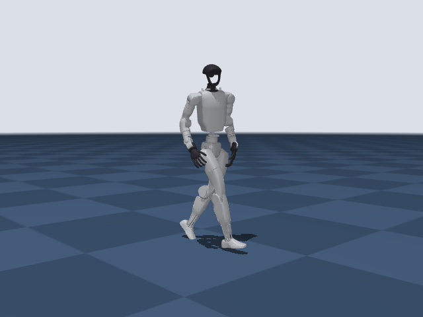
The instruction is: Walk run
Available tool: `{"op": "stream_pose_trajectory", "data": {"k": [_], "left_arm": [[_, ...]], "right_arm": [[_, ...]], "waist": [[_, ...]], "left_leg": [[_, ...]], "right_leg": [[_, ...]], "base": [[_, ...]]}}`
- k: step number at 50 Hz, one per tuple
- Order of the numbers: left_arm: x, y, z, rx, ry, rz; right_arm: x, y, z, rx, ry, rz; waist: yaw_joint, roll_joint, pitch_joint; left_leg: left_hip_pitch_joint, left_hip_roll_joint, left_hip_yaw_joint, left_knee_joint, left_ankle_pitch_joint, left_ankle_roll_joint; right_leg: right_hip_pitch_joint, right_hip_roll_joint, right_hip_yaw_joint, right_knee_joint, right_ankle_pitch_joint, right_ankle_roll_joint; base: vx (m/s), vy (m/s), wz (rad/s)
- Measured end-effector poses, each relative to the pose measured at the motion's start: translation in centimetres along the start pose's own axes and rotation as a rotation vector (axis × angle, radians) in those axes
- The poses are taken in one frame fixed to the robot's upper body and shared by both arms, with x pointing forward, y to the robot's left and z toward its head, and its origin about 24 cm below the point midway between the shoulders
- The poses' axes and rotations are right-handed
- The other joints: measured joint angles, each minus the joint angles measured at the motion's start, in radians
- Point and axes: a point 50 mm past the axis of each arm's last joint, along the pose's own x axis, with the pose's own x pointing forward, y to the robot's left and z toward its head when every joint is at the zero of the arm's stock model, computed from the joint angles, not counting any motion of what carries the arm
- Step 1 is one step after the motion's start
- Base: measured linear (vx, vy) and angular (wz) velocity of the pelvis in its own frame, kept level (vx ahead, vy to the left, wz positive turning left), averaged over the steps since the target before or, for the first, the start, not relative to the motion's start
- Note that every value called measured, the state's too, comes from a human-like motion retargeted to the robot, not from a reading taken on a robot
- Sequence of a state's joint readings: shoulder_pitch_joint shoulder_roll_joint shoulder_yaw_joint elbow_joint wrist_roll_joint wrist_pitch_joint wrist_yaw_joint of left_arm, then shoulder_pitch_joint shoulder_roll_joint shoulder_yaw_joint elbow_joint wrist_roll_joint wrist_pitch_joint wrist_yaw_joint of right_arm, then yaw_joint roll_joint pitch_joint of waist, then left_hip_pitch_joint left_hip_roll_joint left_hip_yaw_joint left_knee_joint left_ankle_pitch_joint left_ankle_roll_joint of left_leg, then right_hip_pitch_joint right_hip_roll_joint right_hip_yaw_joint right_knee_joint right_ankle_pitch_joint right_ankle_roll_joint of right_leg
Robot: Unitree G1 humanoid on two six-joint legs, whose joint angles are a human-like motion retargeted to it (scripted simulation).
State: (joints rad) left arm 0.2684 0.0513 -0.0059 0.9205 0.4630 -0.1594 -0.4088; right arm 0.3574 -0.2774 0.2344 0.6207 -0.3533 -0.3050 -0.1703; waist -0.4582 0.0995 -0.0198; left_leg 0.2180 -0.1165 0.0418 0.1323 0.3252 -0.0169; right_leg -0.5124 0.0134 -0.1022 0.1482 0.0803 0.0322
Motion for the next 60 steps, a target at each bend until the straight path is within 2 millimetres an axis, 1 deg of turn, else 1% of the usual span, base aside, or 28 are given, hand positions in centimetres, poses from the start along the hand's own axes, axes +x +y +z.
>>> {"op": "stream_pose_trajectory", "data": {"k": [2, 3, 5, 7, 10, 13, 17, 20, 22, 23, 25, 27, 28, 30, 32, 35, 40, 42, 43, 44, 45, 47, 48, 50, 53, 56, 58, 60], "left_arm": [[-0.3, -0.3, -0.7, -0.032, 0.0, -0.011], [-0.5, -0.5, -1.1, -0.046, 0.0, -0.022], [-0.3, -0.4, -0.8, -0.034, 0.008, -0.043], [0.1, -0.6, 0.2, -0.031, -0.004, -0.04], [0.2, 0.1, 1.9, 0.007, -0.093, 0.06], [-0.2, 1.1, 3.7, 0.007, -0.242, 0.189], [-1.2, 2.8, 5.0, 0.058, -0.341, 0.25], [-1.6, 3.9, 5.2, 0.1, -0.335, 0.272], [-1.6, 4.1, 4.8, 0.103, -0.3, 0.264], [-1.6, 3.9, 4.2, 0.093, -0.274, 0.244], [-1.2, 3.4, 3.5, 0.04, -0.239, 0.221], [-1.3, 3.8, 2.5, -0.068, -0.2, 0.251], [-1.1, 3.5, 1.9, -0.095, -0.168, 0.246], [-0.8, 2.7, 0.8, -0.133, -0.1, 0.194], [-0.5, 1.6, -0.2, -0.15, -0.048, 0.108], [-0.3, -0.1, -1.4, -0.169, 0.004, 0.016], [-0.1, -0.6, -1.7, -0.158, 0.015, 0.016], [0.0, -0.3, -1.3, -0.139, 0.013, 0.002], [0.0, 0.0, -1.1, -0.127, 0.014, -0.008], [-0.1, 0.0, -1.3, -0.121, 0.022, -0.022], [-0.3, 0.0, -1.6, -0.118, 0.035, -0.038], [0.0, 0.2, -1.3, -0.057, 0.062, -0.064], [0.1, 0.5, -0.9, -0.041, 0.07, -0.058], [0.3, 1.0, -0.2, -0.033, 0.054, -0.021], [-0.2, 1.8, 1.4, -0.075, -0.125, 0.101], [-0.9, 2.5, 3.0, -0.118, -0.298, 0.239], [-1.5, 3.2, 3.7, -0.105, -0.364, 0.294], [-1.7, 3.7, 4.1, -0.08, -0.374, 0.322]], "right_arm": [[-0.1, 0.6, -0.1, -0.016, 0.017, 0.074], [-0.2, 1.1, -0.1, 0.0, 0.02, 0.11], [-0.1, 1.3, -0.4, 0.057, 0.049, 0.139], [-0.1, 1.4, -1.2, 0.044, 0.113, 0.159], [-0.1, 1.6, -2.4, -0.03, 0.2, 0.25], [-0.4, 2.1, -3.1, -0.078, 0.231, 0.323], [-0.8, 2.1, -3.5, -0.114, 0.219, 0.328], [-0.6, 2.1, -3.4, -0.102, 0.221, 0.285], [-0.5, 2.6, -3.0, -0.065, 0.207, 0.28], [-0.6, 3.0, -2.9, -0.048, 0.204, 0.294], [-0.6, 3.3, -2.8, -0.043, 0.21, 0.324], [0.0, 3.5, -2.1, -0.077, 0.197, 0.363], [-0.1, 3.8, -2.0, -0.076, 0.193, 0.375], [-0.3, 3.6, -2.0, -0.055, 0.196, 0.334], [-0.1, 3.1, -1.2, 0.039, 0.147, 0.214], [0.1, 1.6, 0.3, 0.18, 0.025, 0.044], [0.6, -0.4, 1.1, 0.108, -0.06, -0.02], [1.0, -0.5, 1.3, 0.045, -0.06, 0.027], [1.1, -0.4, 1.3, 0.012, -0.056, 0.057], [1.0, 0.0, 1.2, -0.019, -0.048, 0.1], [0.8, 0.6, 1.1, -0.048, -0.037, 0.149], [1.0, 0.6, 0.7, -0.046, 0.0, 0.209], [1.2, 0.5, 0.3, -0.051, 0.034, 0.232], [1.3, 1.1, -0.3, -0.093, 0.108, 0.315], [0.9, 1.6, -1.3, -0.2, 0.148, 0.433], [0.6, 1.7, -2.0, -0.291, 0.153, 0.496], [0.3, 1.6, -2.5, -0.31, 0.16, 0.504], [0.0, 1.7, -2.9, -0.282, 0.17, 0.486]], "waist": [[-0.013, 0.009, -0.024], [0.006, 0.025, -0.014], [0.028, 0.068, 0.033], [0.058, 0.015, 0.0], [0.111, -0.058, -0.022], [0.211, -0.119, -0.012], [0.33, -0.127, 0.005], [0.34, -0.127, 0.024], [0.324, -0.141, 0.025], [0.288, -0.174, 0.019], [0.199, -0.233, 0.019], [0.161, -0.183, 0.009], [0.168, -0.12, 0.002], [0.178, -0.053, 0.001], [0.152, -0.019, 0.006], [0.04, 0.019, 0.008], [-0.105, 0.012, 0.009], [-0.106, 0.02, 0.008], [-0.115, 0.023, 0.003], [-0.103, 0.027, 0.006], [-0.081, 0.031, 0.013], [-0.02, 0.047, 0.028], [0.019, 0.006, -0.003], [0.077, -0.071, -0.029], [0.144, -0.114, -0.028], [0.258, -0.149, -0.022], [0.314, -0.144, -0.01], [0.368, -0.152, 0.006]], "left_leg": [[-0.016, 0.024, 0.006, 0.156, 0.14, -0.08], [-0.064, 0.057, 0.033, 0.33, 0.184, -0.109], [-0.186, 0.197, 0.045, 0.733, 0.198, -0.125], [-0.273, 0.1, 0.01, 0.786, 0.181, -0.112], [-0.408, 0.01, -0.006, 0.769, -0.021, -0.037], [-0.532, 0.045, 0.126, 0.637, -0.22, 0.031], [-0.601, 0.072, 0.239, 0.225, -0.327, 0.07], [-0.589, 0.027, 0.142, -0.001, -0.345, 0.063], [-0.579, 0.015, 0.122, 0.038, -0.263, 0.169], [-0.562, -0.035, 0.119, 0.121, -0.388, 0.231], [-0.545, -0.091, 0.063, 0.289, -0.529, 0.224], [-0.512, -0.021, 0.107, 0.338, -0.602, 0.205], [-0.476, 0.041, 0.099, 0.294, -0.602, 0.192], [-0.41, 0.096, 0.117, 0.246, -0.608, 0.17], [-0.343, 0.086, 0.128, 0.174, -0.532, 0.154], [-0.232, 0.057, 0.074, 0.063, -0.338, 0.107], [-0.038, -0.009, 0.019, -0.003, -0.003, 0.038], [0.006, 0.004, 0.032, 0.043, 0.119, -0.042], [0.005, 0.015, 0.038, 0.107, 0.179, -0.094], [-0.025, 0.044, 0.071, 0.254, 0.198, -0.123], [-0.07, 0.082, 0.118, 0.443, 0.198, -0.141], [-0.188, 0.143, 0.068, 0.708, 0.189, -0.116], [-0.24, 0.05, 0.011, 0.72, 0.162, -0.112], [-0.344, -0.02, -0.01, 0.767, 0.036, -0.06], [-0.494, 0.024, 0.046, 0.702, -0.155, 0.029], [-0.592, 0.078, 0.171, 0.451, -0.27, 0.044], [-0.612, 0.057, 0.173, 0.219, -0.319, 0.072], [-0.605, 0.011, 0.103, 0.025, -0.364, 0.029]], "right_leg": [[0.015, -0.004, -0.119, 0.118, -0.052, -0.107], [0.033, 0.086, 0.043, 0.188, -0.136, -0.126], [0.073, 0.14, -0.022, 0.291, -0.226, -0.161], [0.167, 0.096, 0.024, 0.238, -0.248, -0.158], [0.275, 0.053, 0.049, 0.17, -0.233, -0.163], [0.396, 0.028, 0.0, 0.048, -0.045, -0.161], [0.531, 0.077, -0.007, -0.025, 0.205, -0.171], [0.644, 0.097, -0.087, -0.031, 0.352, -0.177], [0.658, 0.108, -0.064, 0.095, 0.435, -0.145], [0.62, 0.083, -0.056, 0.265, 0.441, -0.103], [0.537, -0.02, -0.154, 0.632, 0.443, -0.098], [0.439, -0.016, -0.13, 0.767, 0.443, -0.096], [0.396, 0.058, -0.117, 0.713, 0.443, -0.108], [0.295, 0.145, -0.067, 0.681, 0.34, -0.115], [0.2, 0.165, -0.036, 0.631, 0.215, -0.071], [0.088, 0.115, -0.071, 0.434, 0.086, -0.005], [0.038, 0.058, 0.028, 0.004, -0.107, 0.066], [0.038, 0.046, 0.003, 0.003, -0.036, -0.078], [0.041, 0.048, -0.066, 0.052, -0.033, -0.161], [0.058, 0.074, -0.052, 0.116, -0.072, -0.199], [0.083, 0.111, 0.003, 0.187, -0.132, -0.214], [0.126, 0.168, 0.012, 0.258, -0.215, -0.234], [0.167, 0.114, 0.041, 0.233, -0.219, -0.22], [0.234, 0.07, 0.074, 0.204, -0.221, -0.218], [0.359, 0.08, 0.073, 0.084, -0.116, -0.224], [0.463, 0.069, 0.0, -0.006, 0.083, -0.211], [0.534, 0.102, -0.013, -0.035, 0.204, -0.203], [0.609, 0.106, -0.034, -0.042, 0.309, -0.191]], "base": [[1.62, -0.63, 0.04], [1.66, -0.63, -0.28], [1.33, -0.39, 0.1], [1.12, -0.31, 0.07], [1.37, -0.33, -0.08], [1.15, -0.28, -0.88], [1.39, -0.25, -0.85], [1.59, -0.31, -0.14], [1.4, -0.39, 0.17], [1.5, -0.36, 0.82], [1.34, -0.27, 0.78], [1.32, -0.29, -0.8], [1.4, -0.31, -1.23], [1.21, -0.23, -1.06], [1.24, -0.19, 0.05], [1.39, -0.25, 1.28], [1.32, -0.3, 0.83], [1.42, -0.37, 0.01], [1.72, -0.56, -0.16], [1.76, -0.65, -0.61], [1.51, -0.57, -0.64], [1.39, -0.46, -0.06], [1.42, -0.46, -0.06], [1.15, -0.39, -0.31], [1.3, -0.37, -0.4], [1.21, -0.33, -1.09], [1.51, -0.3, -0.77], [1.25, -0.26, -0.58]]}}
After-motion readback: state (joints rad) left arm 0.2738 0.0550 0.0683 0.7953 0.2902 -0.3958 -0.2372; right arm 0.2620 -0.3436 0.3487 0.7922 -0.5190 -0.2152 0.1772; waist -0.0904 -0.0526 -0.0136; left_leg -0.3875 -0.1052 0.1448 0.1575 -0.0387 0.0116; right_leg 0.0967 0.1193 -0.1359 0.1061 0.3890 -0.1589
